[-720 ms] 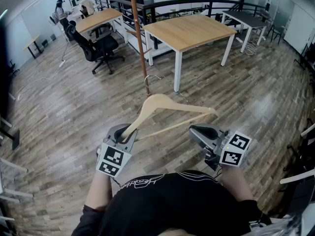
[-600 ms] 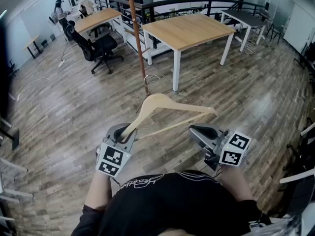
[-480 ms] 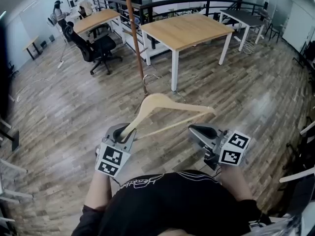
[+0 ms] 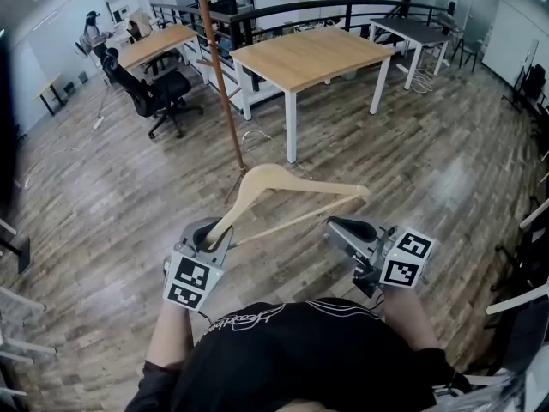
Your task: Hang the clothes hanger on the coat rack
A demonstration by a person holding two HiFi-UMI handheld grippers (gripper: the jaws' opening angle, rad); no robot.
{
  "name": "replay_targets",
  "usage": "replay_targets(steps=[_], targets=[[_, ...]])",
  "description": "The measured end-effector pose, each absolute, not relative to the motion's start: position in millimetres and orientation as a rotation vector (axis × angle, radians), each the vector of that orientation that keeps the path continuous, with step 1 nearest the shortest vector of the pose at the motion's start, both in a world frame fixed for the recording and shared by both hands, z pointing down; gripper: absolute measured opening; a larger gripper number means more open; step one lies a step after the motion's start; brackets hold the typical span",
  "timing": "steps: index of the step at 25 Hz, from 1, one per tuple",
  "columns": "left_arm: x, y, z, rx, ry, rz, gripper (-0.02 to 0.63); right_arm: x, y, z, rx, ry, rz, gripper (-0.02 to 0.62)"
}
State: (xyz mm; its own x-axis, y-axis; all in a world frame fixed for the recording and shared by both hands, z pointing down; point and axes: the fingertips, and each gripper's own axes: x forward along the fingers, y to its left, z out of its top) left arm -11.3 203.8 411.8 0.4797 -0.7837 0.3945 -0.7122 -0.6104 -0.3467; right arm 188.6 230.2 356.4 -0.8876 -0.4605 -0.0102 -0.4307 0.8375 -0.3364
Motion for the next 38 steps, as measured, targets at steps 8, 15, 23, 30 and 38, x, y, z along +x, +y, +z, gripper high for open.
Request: replay_targets(steps=[8,15,23,30,38], targets=[[0.7,188.1,415.3,-2.603,1.256,-0.817,0.072,199.3,220.1,363.9,-0.755,2.881,-0.530,0.041],[0.5,144.7,429.2,-2.640,1.219,-0.815,0.072,198.4,184.6,378.0,-0.814,2.866,-0.582,0.041],[-19.5,46.5,441.0,-2.687,1.218,-0.817,0.072,177.2,86.8,392.7,-0.830,2.857,-0.675,0.041],[-65.5,-45.0,439.6,-2.660,1.251,-0.835,0.072,139.1,-12.3,389.5,-0.812,2.843,-0.701,0.041],[-111.9,-103.2,424.3,-2.623,1.303,-0.784,0.072,99.9,-66.9,380.0,-0.783,2.884,-0.665,0.041]])
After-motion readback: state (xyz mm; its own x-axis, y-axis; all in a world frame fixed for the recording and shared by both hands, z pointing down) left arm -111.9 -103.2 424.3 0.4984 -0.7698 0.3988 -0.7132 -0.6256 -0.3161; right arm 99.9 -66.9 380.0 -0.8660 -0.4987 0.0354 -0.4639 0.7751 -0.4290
